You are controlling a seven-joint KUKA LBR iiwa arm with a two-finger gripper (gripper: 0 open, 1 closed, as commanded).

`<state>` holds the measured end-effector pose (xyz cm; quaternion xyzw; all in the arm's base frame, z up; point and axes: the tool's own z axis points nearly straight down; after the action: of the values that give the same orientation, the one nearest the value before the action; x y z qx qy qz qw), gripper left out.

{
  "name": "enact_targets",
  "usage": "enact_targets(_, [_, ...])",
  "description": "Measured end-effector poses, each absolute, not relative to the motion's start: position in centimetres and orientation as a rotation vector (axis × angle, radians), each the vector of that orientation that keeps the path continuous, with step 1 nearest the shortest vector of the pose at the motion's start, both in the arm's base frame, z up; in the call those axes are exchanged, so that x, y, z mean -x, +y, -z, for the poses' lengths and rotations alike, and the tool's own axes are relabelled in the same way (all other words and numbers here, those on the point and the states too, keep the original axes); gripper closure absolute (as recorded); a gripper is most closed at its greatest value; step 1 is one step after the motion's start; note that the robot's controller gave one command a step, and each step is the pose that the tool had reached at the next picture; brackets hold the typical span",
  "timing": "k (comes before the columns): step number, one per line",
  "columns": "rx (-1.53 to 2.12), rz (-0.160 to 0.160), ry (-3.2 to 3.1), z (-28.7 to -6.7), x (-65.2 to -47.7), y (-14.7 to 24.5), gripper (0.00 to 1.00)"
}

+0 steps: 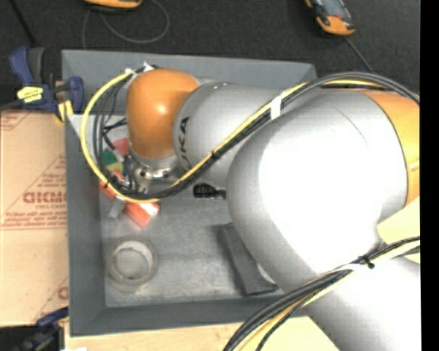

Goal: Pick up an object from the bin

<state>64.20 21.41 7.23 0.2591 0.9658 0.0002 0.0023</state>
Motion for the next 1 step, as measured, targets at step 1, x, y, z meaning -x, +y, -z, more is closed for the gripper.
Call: enact_targets(1, [-1.258, -0.001, 2.88, -6.99, -64.32, 20.39, 1.0])
